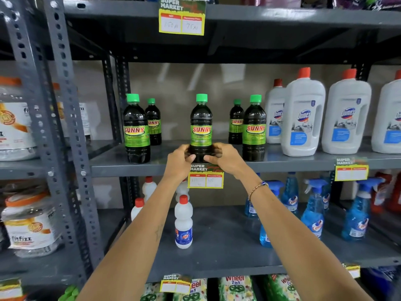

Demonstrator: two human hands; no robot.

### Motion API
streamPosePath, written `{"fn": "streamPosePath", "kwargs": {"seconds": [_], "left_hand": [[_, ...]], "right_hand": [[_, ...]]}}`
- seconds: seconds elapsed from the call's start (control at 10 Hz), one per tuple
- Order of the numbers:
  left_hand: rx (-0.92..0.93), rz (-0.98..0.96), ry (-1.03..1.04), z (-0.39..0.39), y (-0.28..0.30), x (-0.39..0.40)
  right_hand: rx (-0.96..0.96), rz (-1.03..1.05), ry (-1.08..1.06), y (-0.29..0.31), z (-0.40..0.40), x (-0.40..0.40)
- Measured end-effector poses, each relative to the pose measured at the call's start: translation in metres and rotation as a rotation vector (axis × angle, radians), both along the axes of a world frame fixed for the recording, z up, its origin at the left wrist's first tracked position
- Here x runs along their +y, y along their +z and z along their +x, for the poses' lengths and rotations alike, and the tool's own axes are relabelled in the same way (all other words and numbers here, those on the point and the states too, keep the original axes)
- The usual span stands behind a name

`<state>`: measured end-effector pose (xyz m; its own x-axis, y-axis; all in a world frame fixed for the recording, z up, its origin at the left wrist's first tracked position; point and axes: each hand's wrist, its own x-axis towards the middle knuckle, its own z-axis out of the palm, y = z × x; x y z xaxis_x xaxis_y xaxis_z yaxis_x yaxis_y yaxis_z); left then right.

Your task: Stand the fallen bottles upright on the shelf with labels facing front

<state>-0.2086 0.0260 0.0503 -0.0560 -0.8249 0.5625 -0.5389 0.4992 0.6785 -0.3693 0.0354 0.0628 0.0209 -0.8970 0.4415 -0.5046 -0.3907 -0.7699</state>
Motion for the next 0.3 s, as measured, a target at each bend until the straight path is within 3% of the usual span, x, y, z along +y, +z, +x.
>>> {"fn": "streamPosePath", "kwargs": {"seconds": [0.2, 0.3], "left_hand": [[-0.046, -0.008, -0.041, 0.001, 0.001, 0.008], [-0.065, -0.076, 0.072, 0.008, -0.007, 0.011]], "right_hand": [[0.012, 0.028, 0.038, 0.004, -0.001, 0.010], [0.060, -0.097, -0.159, 0.000, 0.003, 0.018]]}}
